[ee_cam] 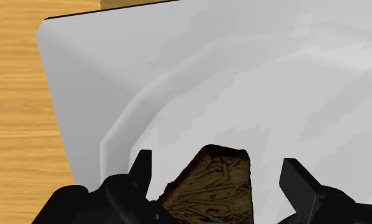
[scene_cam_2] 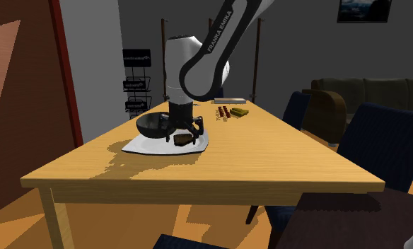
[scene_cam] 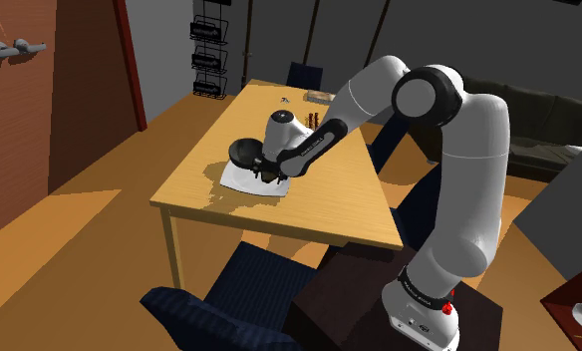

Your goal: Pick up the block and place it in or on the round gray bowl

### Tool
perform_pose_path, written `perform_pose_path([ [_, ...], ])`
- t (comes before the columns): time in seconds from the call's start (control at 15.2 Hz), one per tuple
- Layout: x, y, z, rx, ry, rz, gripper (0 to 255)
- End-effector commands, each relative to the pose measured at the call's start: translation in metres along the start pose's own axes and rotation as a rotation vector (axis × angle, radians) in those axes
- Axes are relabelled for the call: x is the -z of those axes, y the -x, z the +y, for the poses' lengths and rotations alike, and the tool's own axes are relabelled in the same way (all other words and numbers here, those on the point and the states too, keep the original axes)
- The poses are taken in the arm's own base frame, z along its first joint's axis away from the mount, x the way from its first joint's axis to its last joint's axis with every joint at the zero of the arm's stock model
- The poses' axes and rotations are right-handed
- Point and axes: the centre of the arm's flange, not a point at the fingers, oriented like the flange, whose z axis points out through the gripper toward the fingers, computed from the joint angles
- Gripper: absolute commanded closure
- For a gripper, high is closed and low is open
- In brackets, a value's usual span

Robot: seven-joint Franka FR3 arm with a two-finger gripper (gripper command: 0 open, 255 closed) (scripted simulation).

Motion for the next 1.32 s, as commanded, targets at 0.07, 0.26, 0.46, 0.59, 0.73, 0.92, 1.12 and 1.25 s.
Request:
perform_pose_path([
  [0.07,0.000,0.000,0.000,0.000,0.000,0.000,255],
  [0.26,0.000,0.000,0.000,0.000,0.000,0.000,255],
  [0.46,-0.001,0.000,0.001,0.000,0.000,0.000,255],
  [0.59,0.000,0.001,0.000,0.000,0.000,0.000,255],
  [0.73,0.005,-0.002,0.000,0.000,0.000,0.000,255],
  [0.92,0.020,-0.006,-0.002,0.000,0.000,0.000,255],
  [1.12,0.035,-0.011,-0.003,0.000,0.000,0.000,255],
  [1.25,0.045,-0.014,-0.004,0.000,0.000,0.000,255],
])
